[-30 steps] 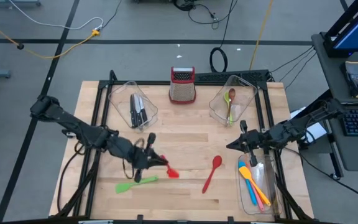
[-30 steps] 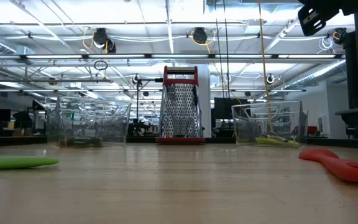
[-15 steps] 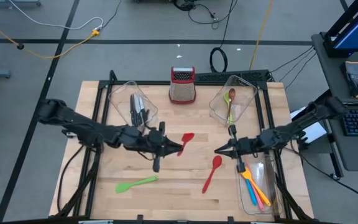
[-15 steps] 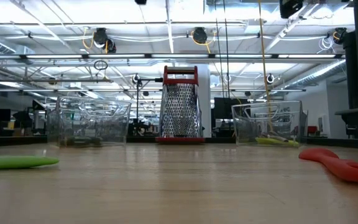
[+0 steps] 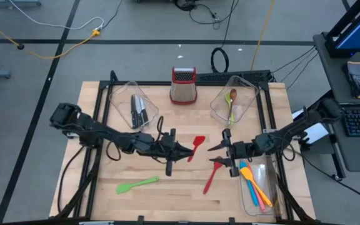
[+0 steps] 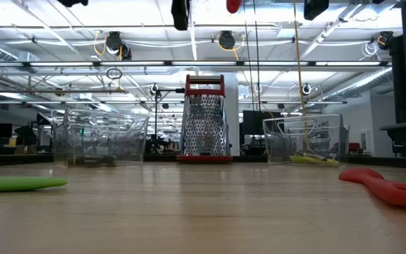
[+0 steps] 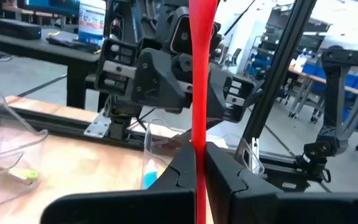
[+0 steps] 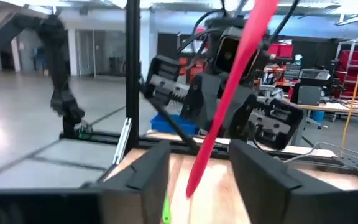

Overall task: Pick & Place Kitchen Items
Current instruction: Put the red spatula into the bottom right transparent bin

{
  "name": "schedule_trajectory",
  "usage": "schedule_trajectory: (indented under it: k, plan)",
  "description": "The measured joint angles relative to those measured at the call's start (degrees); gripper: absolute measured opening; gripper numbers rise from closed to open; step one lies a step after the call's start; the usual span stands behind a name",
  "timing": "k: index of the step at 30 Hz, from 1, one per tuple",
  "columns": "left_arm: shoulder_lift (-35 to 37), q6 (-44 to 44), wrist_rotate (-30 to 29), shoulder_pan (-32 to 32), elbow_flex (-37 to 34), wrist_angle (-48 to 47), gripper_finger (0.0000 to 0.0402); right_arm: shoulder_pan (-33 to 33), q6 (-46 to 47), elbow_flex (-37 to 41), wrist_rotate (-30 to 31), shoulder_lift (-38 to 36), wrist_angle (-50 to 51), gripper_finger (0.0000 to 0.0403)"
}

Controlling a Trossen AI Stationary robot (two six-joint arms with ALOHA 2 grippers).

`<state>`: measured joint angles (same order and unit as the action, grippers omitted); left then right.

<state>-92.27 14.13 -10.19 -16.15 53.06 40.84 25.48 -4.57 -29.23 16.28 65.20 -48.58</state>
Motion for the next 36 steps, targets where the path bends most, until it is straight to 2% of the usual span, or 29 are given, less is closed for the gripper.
schedule_trajectory:
  k: [7, 14, 20, 32, 36]
  plan:
    - [-3.81, 1.27, 0.19, 0.01, 0.00, 5.99, 0.0002, -2.25, 3.93, -0.02, -0.06, 4.16, -7.25, 0.0240]
    - [-4.55, 2.14, -0.12, 0.12, 0.00, 6.65, 0.0001, -5.18, 8.81, -0.02, -0.14, 7.44, -10.01, 0.0275]
    - [-4.55, 2.86, -0.39, 0.16, 0.00, 6.62, 0.0001, -7.30, 9.98, -0.34, -5.84, 10.29, -15.50, 0.0281]
    - [-4.53, 2.99, -0.42, 0.45, 0.00, 5.22, 0.0000, -8.64, 9.59, -7.50, -7.42, 16.23, -14.34, 0.0280]
    - [-4.53, 3.00, -0.42, 0.43, 0.00, 5.18, 0.0000, -8.64, 9.52, -8.44, -6.67, 17.21, -13.62, 0.0262]
